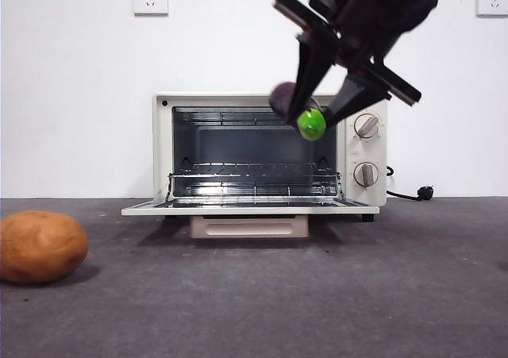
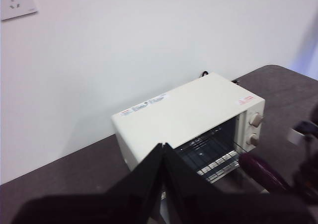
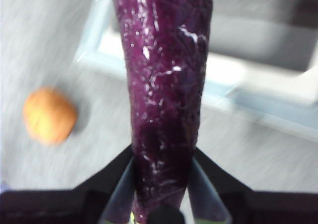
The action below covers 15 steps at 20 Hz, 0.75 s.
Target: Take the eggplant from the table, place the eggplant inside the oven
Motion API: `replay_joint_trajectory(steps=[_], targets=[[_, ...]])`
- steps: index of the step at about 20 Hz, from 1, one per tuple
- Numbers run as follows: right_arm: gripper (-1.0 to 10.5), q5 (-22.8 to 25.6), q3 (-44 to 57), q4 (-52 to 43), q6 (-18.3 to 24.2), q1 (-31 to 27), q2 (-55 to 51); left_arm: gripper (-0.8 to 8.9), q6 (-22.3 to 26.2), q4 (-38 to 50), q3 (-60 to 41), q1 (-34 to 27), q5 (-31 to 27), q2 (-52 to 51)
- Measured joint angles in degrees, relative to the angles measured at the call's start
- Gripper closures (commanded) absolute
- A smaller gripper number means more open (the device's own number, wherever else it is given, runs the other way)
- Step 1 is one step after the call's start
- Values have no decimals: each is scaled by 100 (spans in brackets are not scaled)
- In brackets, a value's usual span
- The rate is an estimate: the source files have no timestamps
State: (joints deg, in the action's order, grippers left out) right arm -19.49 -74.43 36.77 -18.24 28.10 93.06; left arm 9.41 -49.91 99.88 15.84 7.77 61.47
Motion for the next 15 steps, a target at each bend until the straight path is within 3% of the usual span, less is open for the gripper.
replay_joint_trajectory(steps=[7,15], targets=[[955,-525,-1453,-22,-216,-380,1340,819,0,-33,0,90,9,-13],[955,-695,-2828,-267,-944,-391,2702,819,4,-197,0,94,9,-50]])
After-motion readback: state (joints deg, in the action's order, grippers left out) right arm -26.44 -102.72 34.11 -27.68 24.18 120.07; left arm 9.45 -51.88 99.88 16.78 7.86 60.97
